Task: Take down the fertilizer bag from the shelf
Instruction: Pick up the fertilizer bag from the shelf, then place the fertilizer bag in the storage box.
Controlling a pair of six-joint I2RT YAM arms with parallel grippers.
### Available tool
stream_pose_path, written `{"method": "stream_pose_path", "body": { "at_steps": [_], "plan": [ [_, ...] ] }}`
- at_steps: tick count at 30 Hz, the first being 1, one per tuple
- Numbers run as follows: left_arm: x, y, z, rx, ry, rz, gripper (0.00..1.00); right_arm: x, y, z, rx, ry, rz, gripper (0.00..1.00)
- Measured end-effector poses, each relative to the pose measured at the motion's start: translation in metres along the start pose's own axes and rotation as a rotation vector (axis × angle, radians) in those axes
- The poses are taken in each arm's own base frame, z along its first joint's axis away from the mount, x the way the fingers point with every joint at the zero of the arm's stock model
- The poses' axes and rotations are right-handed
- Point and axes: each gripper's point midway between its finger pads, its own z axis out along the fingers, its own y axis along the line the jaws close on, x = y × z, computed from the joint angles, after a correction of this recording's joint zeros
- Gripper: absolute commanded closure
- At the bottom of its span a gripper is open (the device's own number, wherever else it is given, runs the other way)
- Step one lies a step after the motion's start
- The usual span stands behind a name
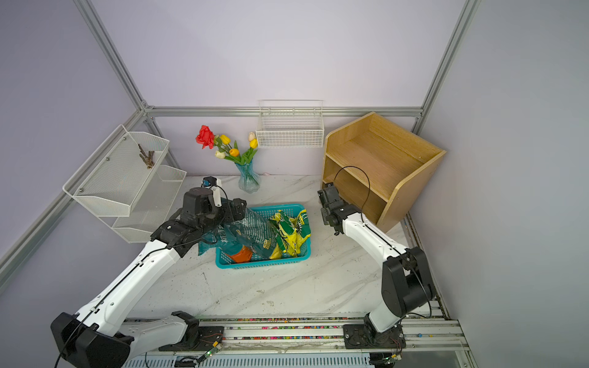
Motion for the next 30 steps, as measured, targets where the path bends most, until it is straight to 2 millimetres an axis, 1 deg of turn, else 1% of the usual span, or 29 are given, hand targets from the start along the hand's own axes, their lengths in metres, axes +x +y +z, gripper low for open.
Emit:
{"method": "stream_pose_path", "body": {
  "at_steps": [7,10,13,15,17,19,22,25,27,30],
  "plan": [
    [0.000,0.000,0.001,0.000,0.001,0.000,0.00,-0.019,0.014,-0.078,-0.243,-0.071,0.046,1.00],
    [0.000,0.000,0.001,0.000,0.001,0.000,0.00,-0.034,0.014,-0.113,-0.323,-0.130,0.061,1.00],
    [0.000,0.000,0.001,0.000,0.001,0.000,0.00,-0.056,0.016,-0.154,-0.423,-0.212,0.071,1.00],
    [0.000,0.000,0.001,0.000,0.002,0.001,0.00,-0.065,0.021,-0.177,-0.496,-0.263,0.064,1.00],
    [0.001,0.000,0.001,-0.001,0.002,0.000,0.00,-0.069,0.029,-0.199,-0.573,-0.299,0.049,1.00],
    [0.001,0.000,0.001,0.000,0.002,0.000,0.00,-0.068,0.040,-0.215,-0.653,-0.314,0.030,1.00],
    [0.001,0.000,0.001,-0.001,0.002,-0.001,0.00,-0.063,0.055,-0.227,-0.739,-0.308,0.002,1.00],
    [0.001,0.000,0.001,-0.001,0.002,-0.001,0.00,-0.056,0.068,-0.229,-0.795,-0.285,-0.016,1.00],
    [0.000,0.000,0.001,0.000,0.002,-0.002,0.00,-0.050,0.077,-0.228,-0.823,-0.268,-0.024,1.00],
    [0.000,0.000,0.001,-0.001,0.002,-0.003,0.00,-0.037,0.089,-0.217,-0.847,-0.228,-0.021,1.00]
  ]
}}
